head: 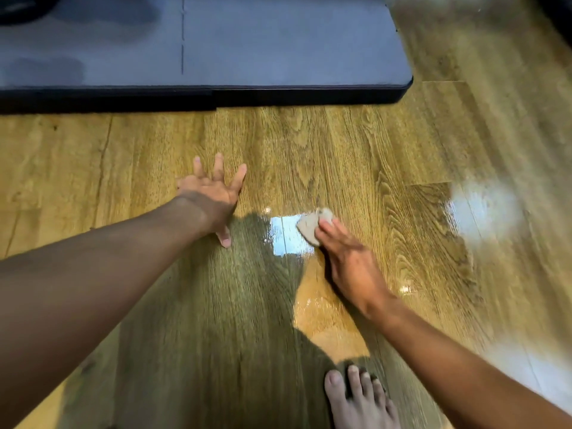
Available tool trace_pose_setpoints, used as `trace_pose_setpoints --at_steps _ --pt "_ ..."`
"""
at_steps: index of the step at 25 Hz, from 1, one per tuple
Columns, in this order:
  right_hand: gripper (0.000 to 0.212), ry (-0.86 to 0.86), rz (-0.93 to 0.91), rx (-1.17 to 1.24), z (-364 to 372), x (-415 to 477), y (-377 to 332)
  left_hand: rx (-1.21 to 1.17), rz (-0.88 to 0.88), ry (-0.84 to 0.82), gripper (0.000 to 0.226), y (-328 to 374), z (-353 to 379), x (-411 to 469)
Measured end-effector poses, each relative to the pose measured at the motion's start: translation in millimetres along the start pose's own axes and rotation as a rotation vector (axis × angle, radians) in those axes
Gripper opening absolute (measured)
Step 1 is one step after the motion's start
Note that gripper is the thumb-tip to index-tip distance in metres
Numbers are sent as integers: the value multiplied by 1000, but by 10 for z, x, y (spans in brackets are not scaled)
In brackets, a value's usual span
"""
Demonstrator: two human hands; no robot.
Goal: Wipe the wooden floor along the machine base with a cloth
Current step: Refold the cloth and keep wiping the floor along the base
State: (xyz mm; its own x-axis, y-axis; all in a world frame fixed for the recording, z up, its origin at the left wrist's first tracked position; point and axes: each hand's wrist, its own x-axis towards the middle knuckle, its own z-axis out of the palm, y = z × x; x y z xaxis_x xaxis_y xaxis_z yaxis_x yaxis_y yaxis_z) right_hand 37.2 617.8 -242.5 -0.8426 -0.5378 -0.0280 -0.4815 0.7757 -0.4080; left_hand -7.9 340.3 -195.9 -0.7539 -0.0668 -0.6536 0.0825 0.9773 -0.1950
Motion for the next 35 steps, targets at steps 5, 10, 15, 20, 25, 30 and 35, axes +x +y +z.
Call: trace_pose_setpoints --at_steps 5,10,15,20,25,30,35 --pt "87 -134 -254 -12 29 -287 -60 -91 -8 -66 141 -82 76 57" --pt "48 -81 3 -39 -56 933 50 -150 52 -74 140 -184 130 114" --pt "50 -89 -373 -39 65 435 22 -145 90 -71 108 -166 194 155" --pt "39 -86 -231 -129 -84 1709 232 -174 77 -27 134 -164 216 146" --pt "42 31 56 -62 116 1972 15 -245 88 -46 137 -156 179 139" --pt "42 -75 -288 -176 -53 1998 141 -237 88 -44 135 -146 160 143" --pt "31 56 -28 -138 -84 2489 169 -234 114 -33 133 -144 118 88"
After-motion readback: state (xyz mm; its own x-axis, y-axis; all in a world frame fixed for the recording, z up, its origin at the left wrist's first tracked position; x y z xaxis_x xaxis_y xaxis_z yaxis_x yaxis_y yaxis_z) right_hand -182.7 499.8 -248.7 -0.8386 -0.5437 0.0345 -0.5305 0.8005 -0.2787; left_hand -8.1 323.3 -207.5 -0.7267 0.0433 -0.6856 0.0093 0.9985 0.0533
